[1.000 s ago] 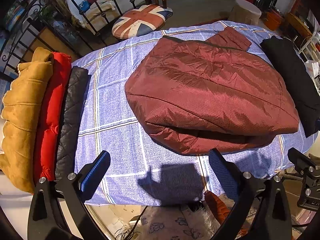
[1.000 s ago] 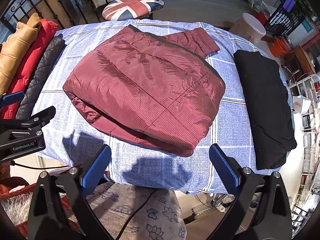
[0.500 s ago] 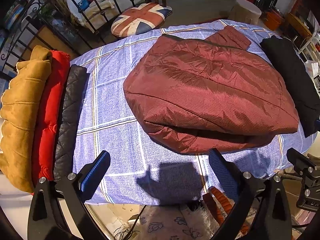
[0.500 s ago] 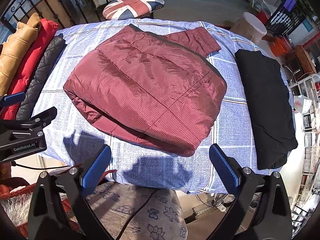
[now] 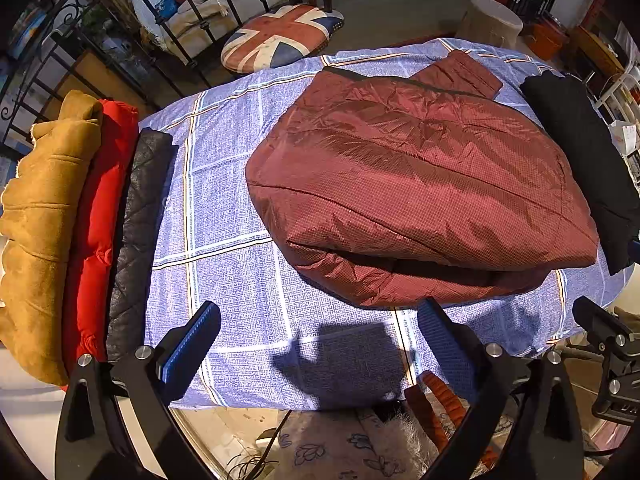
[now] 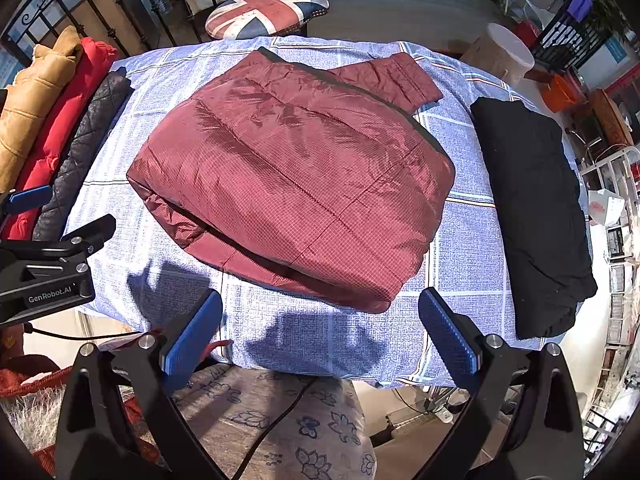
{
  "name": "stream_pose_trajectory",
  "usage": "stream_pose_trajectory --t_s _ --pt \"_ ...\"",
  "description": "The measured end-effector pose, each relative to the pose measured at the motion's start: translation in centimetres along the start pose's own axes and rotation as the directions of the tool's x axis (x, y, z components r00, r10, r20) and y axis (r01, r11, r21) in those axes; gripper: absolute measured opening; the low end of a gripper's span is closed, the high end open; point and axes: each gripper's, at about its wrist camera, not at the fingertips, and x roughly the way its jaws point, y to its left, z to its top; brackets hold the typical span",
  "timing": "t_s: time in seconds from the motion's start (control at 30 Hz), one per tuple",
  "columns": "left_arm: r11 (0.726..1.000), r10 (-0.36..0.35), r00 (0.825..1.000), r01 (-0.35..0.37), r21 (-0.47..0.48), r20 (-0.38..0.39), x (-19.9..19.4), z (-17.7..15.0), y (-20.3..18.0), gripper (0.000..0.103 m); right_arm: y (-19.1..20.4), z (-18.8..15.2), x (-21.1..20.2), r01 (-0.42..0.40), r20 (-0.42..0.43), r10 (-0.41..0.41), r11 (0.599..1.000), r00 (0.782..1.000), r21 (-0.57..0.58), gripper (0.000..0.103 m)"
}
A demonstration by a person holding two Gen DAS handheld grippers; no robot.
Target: Fold large clothes
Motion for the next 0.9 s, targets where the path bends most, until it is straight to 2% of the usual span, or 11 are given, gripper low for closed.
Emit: stream_pose_trajectory --t_s 0.9 --pt "1.0 -0.002 1.0 0.002 0.005 -0.001 0.16 -0.1 -0.24 0.097 0.12 0.01 0.02 -0.003 -0.001 0.003 1.0 1.0 0.001 0.097"
